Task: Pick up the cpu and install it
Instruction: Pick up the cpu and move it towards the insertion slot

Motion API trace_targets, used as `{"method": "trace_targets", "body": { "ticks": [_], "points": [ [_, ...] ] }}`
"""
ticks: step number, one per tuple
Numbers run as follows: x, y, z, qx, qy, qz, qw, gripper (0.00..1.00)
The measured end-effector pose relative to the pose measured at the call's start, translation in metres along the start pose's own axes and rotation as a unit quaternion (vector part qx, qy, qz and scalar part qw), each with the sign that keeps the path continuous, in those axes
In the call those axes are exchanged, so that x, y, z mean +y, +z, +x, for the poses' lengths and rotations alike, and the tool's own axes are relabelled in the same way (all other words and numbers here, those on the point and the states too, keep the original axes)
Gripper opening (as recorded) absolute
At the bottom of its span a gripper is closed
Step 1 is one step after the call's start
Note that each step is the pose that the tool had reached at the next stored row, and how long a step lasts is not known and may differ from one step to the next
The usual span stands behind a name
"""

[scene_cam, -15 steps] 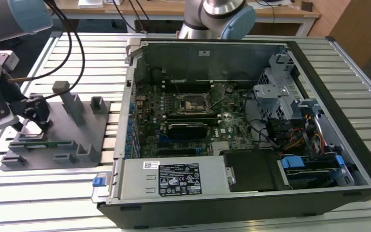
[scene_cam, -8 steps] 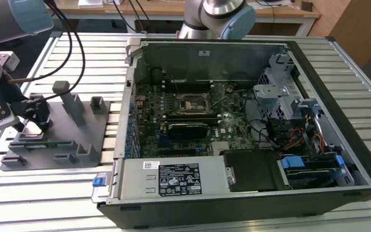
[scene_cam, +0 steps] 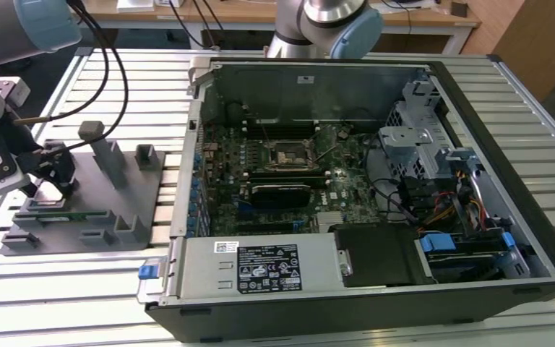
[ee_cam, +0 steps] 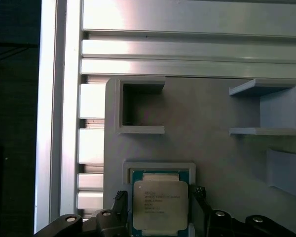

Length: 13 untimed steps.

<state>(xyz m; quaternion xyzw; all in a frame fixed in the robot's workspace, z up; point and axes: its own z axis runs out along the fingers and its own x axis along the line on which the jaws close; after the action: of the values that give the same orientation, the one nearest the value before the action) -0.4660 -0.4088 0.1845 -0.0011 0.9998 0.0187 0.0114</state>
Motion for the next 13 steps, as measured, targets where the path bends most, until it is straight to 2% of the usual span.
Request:
{"method": "trace_targets", "body": {
  "ticks": [4,5,6,13],
  "points": [
    [0.0,-0.0001,0.0,0.0001,0.0,0.0,1.0,0.6],
    [0.0,-0.0004,0.0,0.0001,0.0,0.0,1.0,0.55],
    [0.0001,-0.0011,-0.0001,0.0001,0.0,-0.0001,1.0,0.54],
    [0.0005,-0.0132,-0.0003,-0.0001,0.0,-0.0003,1.0,0.54]
  ]
}}
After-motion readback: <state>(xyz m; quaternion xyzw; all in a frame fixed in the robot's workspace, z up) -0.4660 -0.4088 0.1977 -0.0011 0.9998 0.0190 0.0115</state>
